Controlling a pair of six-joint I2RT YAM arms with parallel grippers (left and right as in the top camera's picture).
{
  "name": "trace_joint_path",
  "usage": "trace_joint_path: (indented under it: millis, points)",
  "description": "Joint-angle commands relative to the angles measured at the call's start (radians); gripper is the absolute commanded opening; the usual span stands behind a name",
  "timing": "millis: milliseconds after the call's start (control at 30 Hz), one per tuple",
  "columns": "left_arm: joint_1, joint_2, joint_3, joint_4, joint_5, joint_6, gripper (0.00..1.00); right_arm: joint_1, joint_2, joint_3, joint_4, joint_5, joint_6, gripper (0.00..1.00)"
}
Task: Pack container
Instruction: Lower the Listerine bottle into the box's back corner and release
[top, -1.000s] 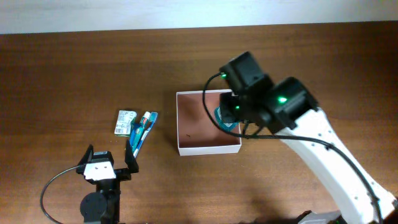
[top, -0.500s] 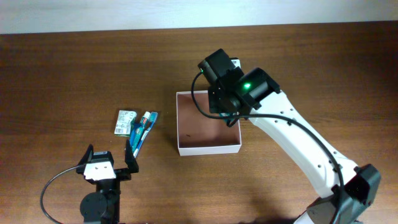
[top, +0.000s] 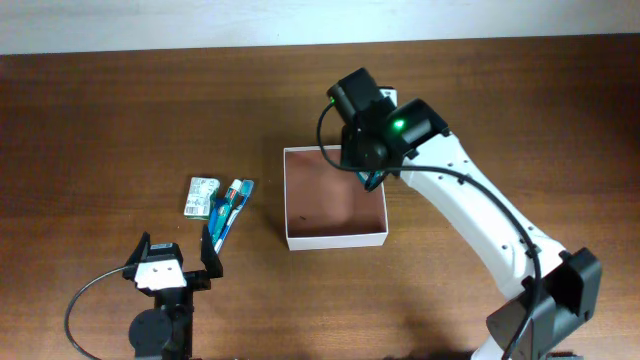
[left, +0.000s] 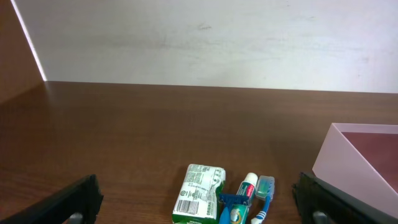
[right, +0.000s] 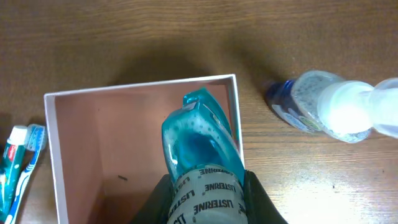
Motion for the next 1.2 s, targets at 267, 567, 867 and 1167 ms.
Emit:
trace_joint_path:
  millis: [267, 567, 867, 1167]
  points:
    - [0.001, -0.008, -0.007, 0.002, 0.011, 0.012, 0.99, -0.029, 0.077, 0.030, 0.022, -0.035, 0.013, 0.20]
    - [0.001, -0.008, -0.007, 0.002, 0.011, 0.012, 1.00, -0.029, 0.123, 0.030, 0.040, -0.026, 0.014, 0.20]
    - [0.001, -0.008, -0.007, 0.002, 0.011, 0.012, 1.00, -0.043, 0.128, 0.030, 0.034, -0.012, 0.040, 0.20]
    - [0.001, -0.008, -0.007, 0.002, 0.011, 0.012, 0.99, -0.043, 0.128, 0.030, 0.034, -0.012, 0.040, 0.20]
